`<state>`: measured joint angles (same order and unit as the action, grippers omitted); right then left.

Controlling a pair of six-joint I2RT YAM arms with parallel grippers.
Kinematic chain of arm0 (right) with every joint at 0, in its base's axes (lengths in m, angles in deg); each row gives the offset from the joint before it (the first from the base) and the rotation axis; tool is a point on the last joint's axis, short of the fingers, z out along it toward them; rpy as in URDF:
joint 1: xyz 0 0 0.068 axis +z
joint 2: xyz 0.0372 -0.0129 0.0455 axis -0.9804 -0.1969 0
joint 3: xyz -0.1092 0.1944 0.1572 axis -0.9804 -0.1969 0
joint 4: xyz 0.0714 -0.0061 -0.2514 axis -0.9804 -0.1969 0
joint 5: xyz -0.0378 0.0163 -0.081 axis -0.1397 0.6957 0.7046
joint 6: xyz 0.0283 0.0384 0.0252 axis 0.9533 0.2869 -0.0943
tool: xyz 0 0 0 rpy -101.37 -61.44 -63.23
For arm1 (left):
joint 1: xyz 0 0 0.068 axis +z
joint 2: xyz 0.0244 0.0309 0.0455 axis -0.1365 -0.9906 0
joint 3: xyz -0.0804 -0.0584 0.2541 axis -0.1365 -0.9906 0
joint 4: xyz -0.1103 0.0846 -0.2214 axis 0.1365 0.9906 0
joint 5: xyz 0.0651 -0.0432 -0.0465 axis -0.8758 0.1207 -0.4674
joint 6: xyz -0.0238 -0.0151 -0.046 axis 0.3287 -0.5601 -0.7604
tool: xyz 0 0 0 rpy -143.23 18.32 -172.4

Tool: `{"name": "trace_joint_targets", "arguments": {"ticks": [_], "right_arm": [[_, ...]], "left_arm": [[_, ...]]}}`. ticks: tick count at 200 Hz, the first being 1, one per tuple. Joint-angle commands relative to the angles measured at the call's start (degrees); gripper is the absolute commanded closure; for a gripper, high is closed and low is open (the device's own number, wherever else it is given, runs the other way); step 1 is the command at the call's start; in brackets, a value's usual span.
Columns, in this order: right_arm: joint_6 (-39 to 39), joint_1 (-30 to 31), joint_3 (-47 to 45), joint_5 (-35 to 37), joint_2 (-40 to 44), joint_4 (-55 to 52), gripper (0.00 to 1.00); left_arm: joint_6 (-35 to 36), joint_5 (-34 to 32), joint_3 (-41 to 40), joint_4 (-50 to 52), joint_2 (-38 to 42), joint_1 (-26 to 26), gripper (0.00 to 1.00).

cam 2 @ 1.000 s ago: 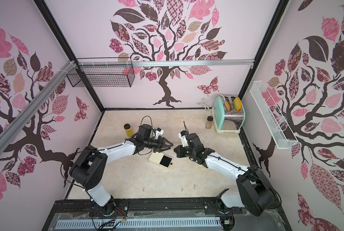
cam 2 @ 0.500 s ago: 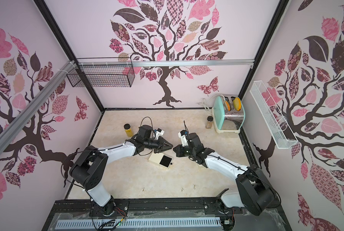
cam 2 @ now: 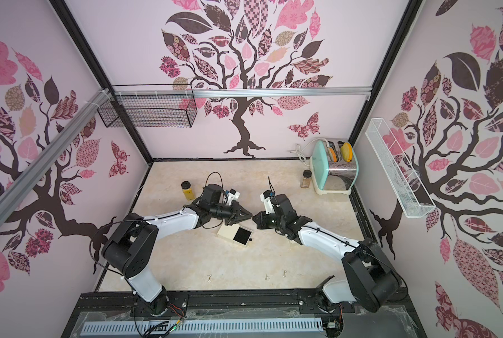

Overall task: Place the earrings into the drawer-style jewelry box
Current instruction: Pick up the earring from the center of the board.

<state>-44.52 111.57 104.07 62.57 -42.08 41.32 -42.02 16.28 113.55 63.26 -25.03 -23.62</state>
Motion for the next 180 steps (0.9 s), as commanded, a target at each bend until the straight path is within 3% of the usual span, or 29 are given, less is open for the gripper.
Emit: {"name": "trace_joint_targets", "arguments": {"ticks": [1, 75, 89, 104, 127, 144, 158, 180], "right_arm": [[0.4, -0.1, 2.5, -0.2, -0.5, 0.6, 0.95], [0.8, 0.4, 2.5, -1.5, -1.3, 1.5, 0.93], [0.7, 0.4, 2.4, -2.3, -1.3, 1.8, 0.87], [-0.5, -0.1, 2.1, -3.9, -0.7, 1.6, 0.72], [-0.2, -3.7, -1.1, -11.9, 1.6, 4.7, 0.59], [3.4, -6.6, -4.7, -20.1, 2.8, 10.7, 0.59], [11.3, -8.9, -9.5, -26.2, 3.6, 22.7, 0.59], [20.6, -11.2, -13.3, -31.0, 2.8, 35.5, 0.60]], "left_arm": [[0.7, 0.9, -0.3, -0.8, 0.0, -0.1, 0.87], [0.8, 1.0, -0.1, -0.8, 0.0, -0.2, 1.00], [0.8, 1.0, -0.3, -0.8, 0.0, -0.2, 1.00], [1.0, 1.1, -0.5, -0.8, 0.1, -0.2, 1.00], [1.1, 1.6, -0.6, -0.8, 0.4, 0.1, 1.00], [0.8, 1.8, -0.8, -1.5, 1.1, 0.6, 1.00], [-0.6, 2.3, -1.5, -4.5, 1.6, 0.9, 1.00], [-3.4, 3.3, -2.9, -8.1, 1.8, 1.4, 1.00]]}}
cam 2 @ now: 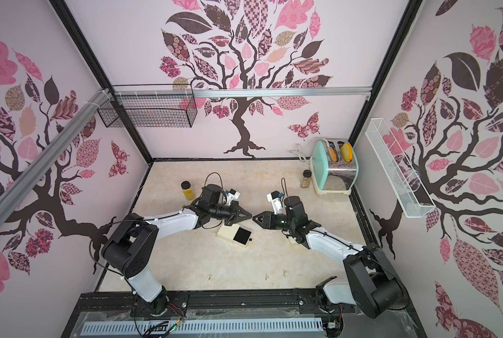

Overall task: Place the earrings into the drawer-style jewelry box
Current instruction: Pick up the earring from the center of the board.

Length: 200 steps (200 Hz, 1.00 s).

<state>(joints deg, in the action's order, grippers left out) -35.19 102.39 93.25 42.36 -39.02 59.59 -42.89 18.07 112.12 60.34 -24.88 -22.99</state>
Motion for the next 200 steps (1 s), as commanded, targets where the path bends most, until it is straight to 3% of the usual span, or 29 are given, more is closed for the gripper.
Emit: {"name": "trace_joint_targets", "arguments": {"ticks": [1, 109, 134, 200], "right_arm": [[11.4, -2.0, -2.5, -10.9, -0.3, 17.4, 0.60], [21.6, -5.0, -4.2, -13.9, -7.3, 33.1, 0.64], [23.0, -5.0, -3.4, -14.2, -9.4, 35.6, 0.68], [23.1, -4.9, -1.4, -14.0, -11.8, 36.3, 0.65]], "left_arm": [[-2.7, 1.6, -1.5, -5.3, 1.7, 0.7, 1.00], [-18.1, 4.0, -6.6, -26.0, 1.2, 2.2, 1.00], [-19.6, 4.1, -7.2, -28.4, 1.3, 2.2, 1.00], [-20.8, 4.1, -7.7, -30.7, 1.3, 2.2, 1.00]]}}
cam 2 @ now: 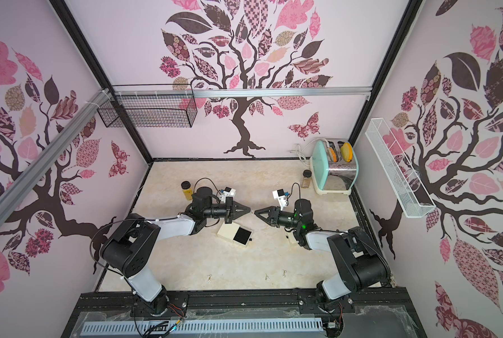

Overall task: Place the earrings into the drawer-style jewelry box
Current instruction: Pick up the earring from the center of the board.

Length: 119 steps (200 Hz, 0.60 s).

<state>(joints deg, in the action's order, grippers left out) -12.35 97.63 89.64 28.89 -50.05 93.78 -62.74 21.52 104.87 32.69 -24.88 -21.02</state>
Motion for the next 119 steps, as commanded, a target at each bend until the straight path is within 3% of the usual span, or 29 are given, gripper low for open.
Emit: {"name": "trace_joint_targets", "arguments": {"ticks": [1, 119], "right_arm": [[0.3, -0.2, 2.3, -0.6, -0.8, 2.1, 0.65], [2.3, 1.1, 4.2, -0.8, -5.2, 6.4, 0.71]], "left_arm": [[-0.9, 0.6, -0.4, -3.1, 1.2, 0.2, 1.00], [-0.8, 0.5, -0.2, -3.4, 0.7, 0.3, 1.00]]}}
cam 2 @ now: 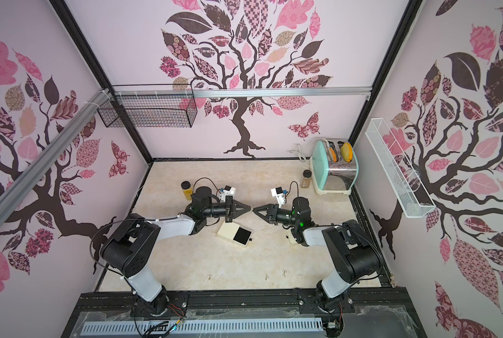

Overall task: Place the earrings into the drawer-style jewelry box
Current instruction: Pick up the earring from the center of the board.

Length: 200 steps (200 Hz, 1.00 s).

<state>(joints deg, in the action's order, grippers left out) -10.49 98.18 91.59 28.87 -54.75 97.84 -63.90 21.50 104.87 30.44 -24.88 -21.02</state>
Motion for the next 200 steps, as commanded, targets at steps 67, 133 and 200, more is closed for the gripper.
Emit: {"name": "trace_joint_targets", "arguments": {"ticks": [67, 133, 200], "right_arm": [[1.1, 0.9, 3.1, -0.8, -1.8, 3.4, 0.76], [1.3, 1.1, 3.1, -0.6, -1.8, 3.5, 0.85], [0.2, 1.1, 3.7, 0.3, -1.1, 0.3, 0.90]], "left_arm": [[0.7, 0.5, -0.2, -1.1, 0.6, 0.2, 1.00], [0.7, 0.4, -0.2, -1.1, 0.6, 0.2, 1.00], [1.7, 0.0, -0.3, 0.1, 0.8, 0.2, 1.00]]}}
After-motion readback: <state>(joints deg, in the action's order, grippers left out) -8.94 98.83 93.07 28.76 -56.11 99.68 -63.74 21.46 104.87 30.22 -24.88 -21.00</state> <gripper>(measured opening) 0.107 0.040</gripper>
